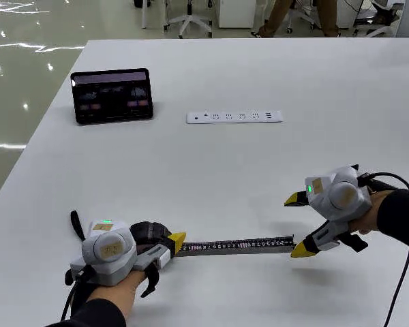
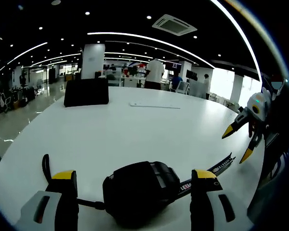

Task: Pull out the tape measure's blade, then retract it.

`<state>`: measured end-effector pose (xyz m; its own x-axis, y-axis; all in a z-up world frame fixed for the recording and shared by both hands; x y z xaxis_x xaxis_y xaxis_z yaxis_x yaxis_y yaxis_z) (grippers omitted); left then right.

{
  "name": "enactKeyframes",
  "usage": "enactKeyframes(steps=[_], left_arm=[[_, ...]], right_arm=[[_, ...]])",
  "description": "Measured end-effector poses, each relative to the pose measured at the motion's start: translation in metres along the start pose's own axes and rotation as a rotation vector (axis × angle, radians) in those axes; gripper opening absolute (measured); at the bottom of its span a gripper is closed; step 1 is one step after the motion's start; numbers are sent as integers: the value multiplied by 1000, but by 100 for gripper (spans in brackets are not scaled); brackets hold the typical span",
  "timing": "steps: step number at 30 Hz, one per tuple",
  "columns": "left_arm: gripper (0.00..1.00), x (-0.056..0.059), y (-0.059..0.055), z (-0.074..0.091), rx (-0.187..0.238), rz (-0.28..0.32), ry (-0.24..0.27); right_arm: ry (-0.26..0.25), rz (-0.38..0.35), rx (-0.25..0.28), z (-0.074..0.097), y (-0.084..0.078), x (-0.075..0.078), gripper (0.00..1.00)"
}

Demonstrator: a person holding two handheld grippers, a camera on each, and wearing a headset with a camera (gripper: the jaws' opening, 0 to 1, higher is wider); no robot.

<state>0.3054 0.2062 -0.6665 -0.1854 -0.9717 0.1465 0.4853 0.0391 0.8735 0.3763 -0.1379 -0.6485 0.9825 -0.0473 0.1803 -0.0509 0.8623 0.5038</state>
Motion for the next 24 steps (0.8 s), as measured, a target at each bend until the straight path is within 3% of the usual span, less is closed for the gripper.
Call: enactKeyframes(steps=[6,19,24], left_arm=[[90,1,0,1,-7,-21,-7],[82,4,-2,0,-27,-27,-29],[78,4,-4,0,-48,-15,-31]], right_arm=[[41,-2,-30,-7,-5,-2,34],[87,-17,-55,-16,-13,-6,16],[93,-76,-38,-17,-14,-6,12]])
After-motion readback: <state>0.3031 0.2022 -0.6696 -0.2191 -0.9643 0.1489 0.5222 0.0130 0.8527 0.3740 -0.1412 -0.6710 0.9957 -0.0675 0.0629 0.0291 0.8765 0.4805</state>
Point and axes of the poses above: the centre of the closed fingertips' face, and the gripper's own axes: z roughly backward along the fingers, x roughly to its right, y roughly out of its top, the point moved 10 cm from there along z, roughly backward along the fingers, and after that the axes turned 4 degrees about -y, right-handed, at the moved point
